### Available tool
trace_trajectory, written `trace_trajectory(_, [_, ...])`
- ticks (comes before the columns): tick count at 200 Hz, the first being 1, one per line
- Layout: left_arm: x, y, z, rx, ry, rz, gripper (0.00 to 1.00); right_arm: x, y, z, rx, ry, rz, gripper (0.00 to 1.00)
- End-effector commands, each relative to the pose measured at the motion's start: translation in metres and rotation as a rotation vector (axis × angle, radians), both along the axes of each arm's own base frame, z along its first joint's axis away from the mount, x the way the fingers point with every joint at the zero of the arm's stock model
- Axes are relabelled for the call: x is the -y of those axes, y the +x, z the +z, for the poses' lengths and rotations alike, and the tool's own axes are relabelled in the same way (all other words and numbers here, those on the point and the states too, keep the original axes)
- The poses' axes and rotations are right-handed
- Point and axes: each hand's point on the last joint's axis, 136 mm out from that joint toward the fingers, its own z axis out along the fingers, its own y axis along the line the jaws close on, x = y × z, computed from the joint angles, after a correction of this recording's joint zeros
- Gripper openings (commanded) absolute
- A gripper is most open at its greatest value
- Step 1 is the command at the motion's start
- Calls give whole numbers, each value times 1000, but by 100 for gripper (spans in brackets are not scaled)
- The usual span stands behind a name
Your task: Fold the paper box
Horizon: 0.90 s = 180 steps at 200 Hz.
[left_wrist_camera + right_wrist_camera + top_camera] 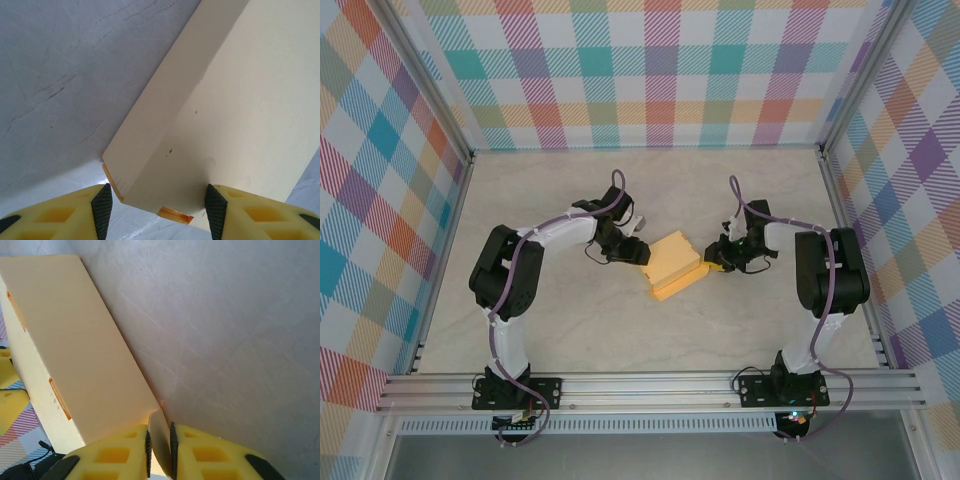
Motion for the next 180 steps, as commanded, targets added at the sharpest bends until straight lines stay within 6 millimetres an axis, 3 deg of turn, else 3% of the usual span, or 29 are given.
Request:
trace_trajectory(1, [-15,-15,-23,-92,73,13,54,-6,0,-2,44,17,57,15])
trace_trajectory(28, [-14,-8,-7,-76,28,30,58,-10,0,11,129,-6,120,10])
trace_trajectory(64, [-7,10,37,-17,-159,90,69,-14,5,39,319,-126,273,8])
trace_trajectory(97, [-19,34,76,62,-262,164,76,-17,11,57,398,-165,342,7])
trace_trajectory(103, [-21,41,85,106,-281,168,97,-18,12,59,404,-165,352,7])
trace_trajectory(105, [-23,41,86,114,-282,167,99,-18,12,60,406,-165,355,7])
trace_trajectory(134, [-27,50,129,464,-356,51,100,-22,15,64,429,-171,399,7])
trace_trajectory(148, [-25,47,138,537,-385,-39,100,-25,15,67,451,-167,422,7])
trace_trajectory(180, [-28,47,122,577,-395,-188,100,-38,13,81,560,-162,512,6])
